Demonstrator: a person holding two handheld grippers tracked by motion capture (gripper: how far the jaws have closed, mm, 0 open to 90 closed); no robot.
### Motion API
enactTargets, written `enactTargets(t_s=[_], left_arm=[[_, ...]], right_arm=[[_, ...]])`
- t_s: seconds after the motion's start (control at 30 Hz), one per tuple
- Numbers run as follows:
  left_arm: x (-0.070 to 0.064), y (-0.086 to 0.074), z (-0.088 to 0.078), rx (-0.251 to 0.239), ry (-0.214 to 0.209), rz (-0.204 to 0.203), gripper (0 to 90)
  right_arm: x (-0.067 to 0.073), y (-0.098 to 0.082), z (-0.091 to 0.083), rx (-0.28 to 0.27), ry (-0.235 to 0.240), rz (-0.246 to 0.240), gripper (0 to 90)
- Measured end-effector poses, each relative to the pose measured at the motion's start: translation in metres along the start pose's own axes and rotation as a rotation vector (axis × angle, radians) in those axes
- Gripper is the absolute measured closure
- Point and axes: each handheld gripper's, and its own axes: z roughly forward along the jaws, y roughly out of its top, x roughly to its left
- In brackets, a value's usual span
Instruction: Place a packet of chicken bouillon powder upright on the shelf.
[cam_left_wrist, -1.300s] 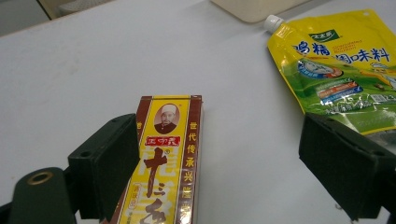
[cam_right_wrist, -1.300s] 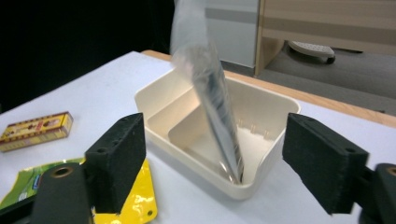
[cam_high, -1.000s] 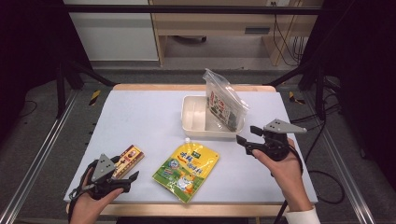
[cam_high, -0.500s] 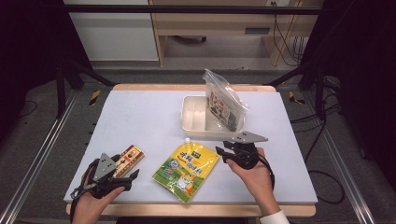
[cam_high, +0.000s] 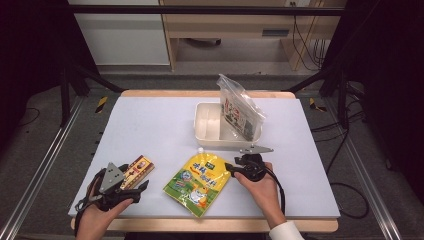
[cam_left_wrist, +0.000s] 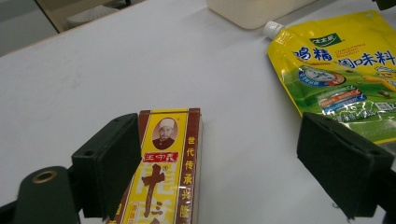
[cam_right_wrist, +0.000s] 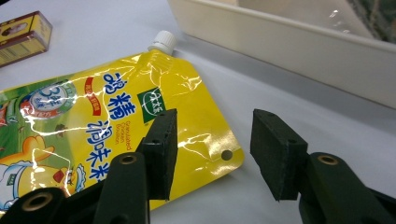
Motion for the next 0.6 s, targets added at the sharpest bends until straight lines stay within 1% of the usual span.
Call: enactTargets(t_s=[0.03, 0.13, 0.2, 0.37, 0.47, 0.6], left_arm=[[0.001, 0.0, 0.0, 0.0, 0.001, -0.003, 13.5], [0.003, 0.0, 0.0, 0.0, 0.004, -0.009, 13.5], [0.003, 0.001, 0.0, 0.0, 0.002, -0.009, 13.5], [0.0, 0.002, 0.002, 0.008, -0.005, 0.005, 13.5], [-0.002, 0.002, 0.004, 0.015, -0.003, 0.019, 13.5], [-0.001, 0.001, 0.004, 0.014, -0.005, 0.012, 13.5]], right_arm=[[0.0, 0.0, 0.002, 0.004, 0.005, 0.012, 51.2], [-0.003, -0.002, 0.007, 0.019, 0.006, 0.018, 49.5], [-0.004, -0.003, 0.009, 0.026, 0.011, 0.034, 48.7], [-0.007, -0.006, 0.012, 0.046, 0.026, 0.062, 48.1], [-0.008, -0.007, 0.013, 0.048, 0.037, 0.064, 48.4], [-0.008, -0.007, 0.014, 0.048, 0.049, 0.071, 49.9]])
